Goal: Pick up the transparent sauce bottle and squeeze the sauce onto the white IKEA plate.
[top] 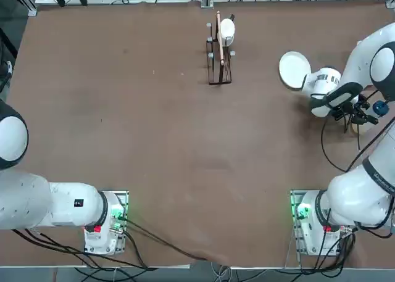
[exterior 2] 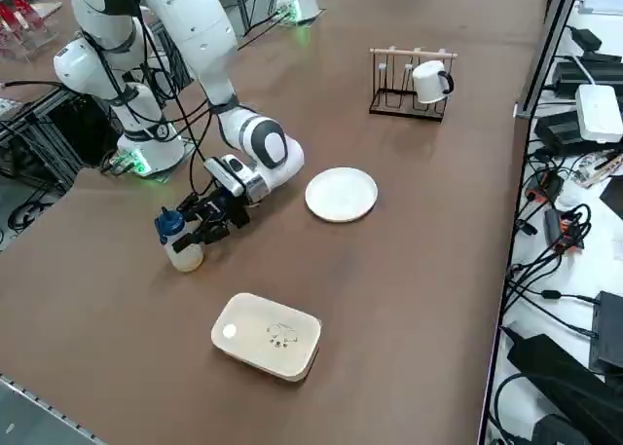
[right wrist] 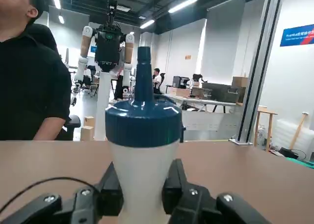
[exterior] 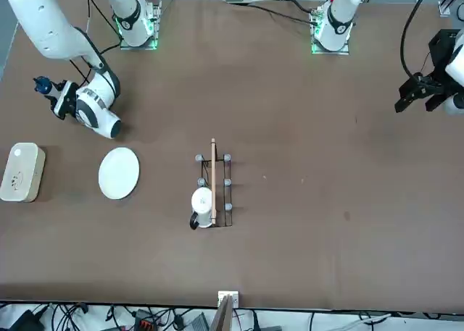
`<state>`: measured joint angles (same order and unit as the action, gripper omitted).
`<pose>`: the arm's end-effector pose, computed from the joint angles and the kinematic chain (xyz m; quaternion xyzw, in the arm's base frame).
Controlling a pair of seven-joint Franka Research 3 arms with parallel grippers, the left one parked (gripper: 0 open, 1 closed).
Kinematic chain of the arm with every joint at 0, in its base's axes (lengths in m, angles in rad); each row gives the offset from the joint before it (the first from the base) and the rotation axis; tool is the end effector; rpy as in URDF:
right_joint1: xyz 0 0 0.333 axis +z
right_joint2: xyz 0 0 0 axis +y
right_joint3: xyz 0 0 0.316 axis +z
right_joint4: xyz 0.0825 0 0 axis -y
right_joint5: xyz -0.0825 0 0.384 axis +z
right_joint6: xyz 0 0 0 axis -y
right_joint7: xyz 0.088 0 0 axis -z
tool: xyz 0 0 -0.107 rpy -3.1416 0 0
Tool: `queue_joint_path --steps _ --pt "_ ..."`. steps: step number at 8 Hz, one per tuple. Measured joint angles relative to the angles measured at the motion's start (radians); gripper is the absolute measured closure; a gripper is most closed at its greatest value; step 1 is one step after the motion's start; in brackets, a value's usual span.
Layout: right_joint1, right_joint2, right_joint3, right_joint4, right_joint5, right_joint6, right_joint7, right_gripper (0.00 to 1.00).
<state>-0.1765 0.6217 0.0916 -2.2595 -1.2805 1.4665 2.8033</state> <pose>0.4056 -0.1408 0.1049 0.4231 -0.5771 0.3528 0.6029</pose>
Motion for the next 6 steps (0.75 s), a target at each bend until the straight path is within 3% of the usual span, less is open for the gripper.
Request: queue_joint_path --steps 6 --pt "-0.002 0.011 0.0 0.0 0.0 0.001 0.014 0.6"
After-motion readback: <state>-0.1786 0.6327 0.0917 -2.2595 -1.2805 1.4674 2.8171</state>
